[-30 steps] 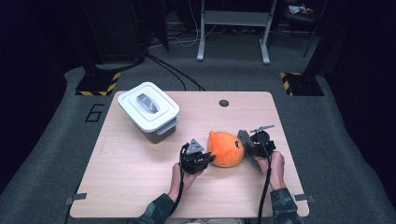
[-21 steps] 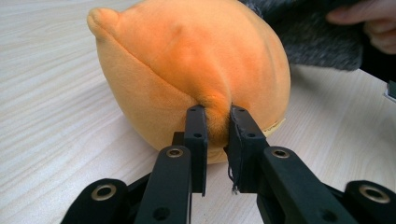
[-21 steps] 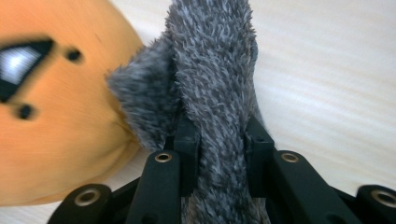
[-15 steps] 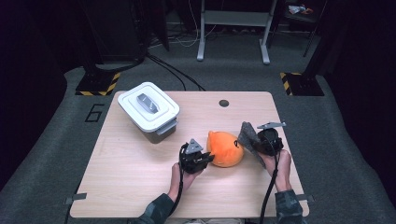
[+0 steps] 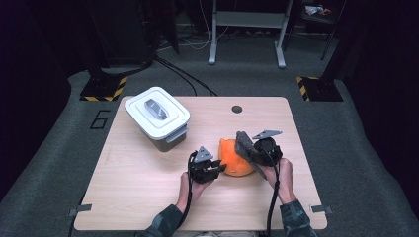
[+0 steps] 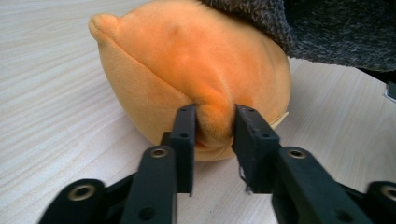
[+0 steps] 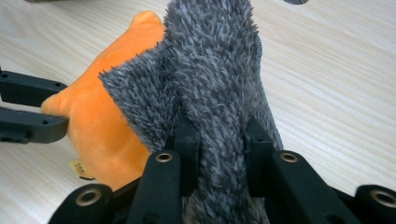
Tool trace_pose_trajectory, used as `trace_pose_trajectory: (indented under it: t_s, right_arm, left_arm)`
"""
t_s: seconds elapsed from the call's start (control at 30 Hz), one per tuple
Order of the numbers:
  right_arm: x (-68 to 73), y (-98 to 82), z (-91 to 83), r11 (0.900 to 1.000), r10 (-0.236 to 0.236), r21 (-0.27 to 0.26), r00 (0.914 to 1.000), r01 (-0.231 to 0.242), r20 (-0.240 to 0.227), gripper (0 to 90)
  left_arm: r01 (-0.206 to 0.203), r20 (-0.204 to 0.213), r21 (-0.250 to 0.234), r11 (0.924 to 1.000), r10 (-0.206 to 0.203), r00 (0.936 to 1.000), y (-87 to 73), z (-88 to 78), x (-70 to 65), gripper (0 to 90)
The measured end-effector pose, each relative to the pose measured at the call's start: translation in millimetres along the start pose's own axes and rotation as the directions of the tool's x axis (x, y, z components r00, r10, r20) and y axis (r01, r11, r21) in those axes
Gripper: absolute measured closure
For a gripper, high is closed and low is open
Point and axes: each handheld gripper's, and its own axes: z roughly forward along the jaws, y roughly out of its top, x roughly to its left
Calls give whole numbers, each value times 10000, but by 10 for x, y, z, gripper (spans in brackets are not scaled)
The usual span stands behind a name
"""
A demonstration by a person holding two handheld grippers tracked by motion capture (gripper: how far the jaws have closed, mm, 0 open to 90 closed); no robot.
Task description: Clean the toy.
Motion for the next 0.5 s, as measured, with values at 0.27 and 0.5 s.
trace_pose_trajectory:
  t_s: [0.27,0.5]
  right_arm:
    - [-16,51,68,9999,-60,82,10000,60,59,730]
    - [-54,84,128,9998,-4,180,10000,4,43,730]
  left_arm:
    - [-348,-453,275,9990,360,9983,-14,41,-18,486]
    - [-553,-500,435,9975,575,9971,-10,109,-10,478]
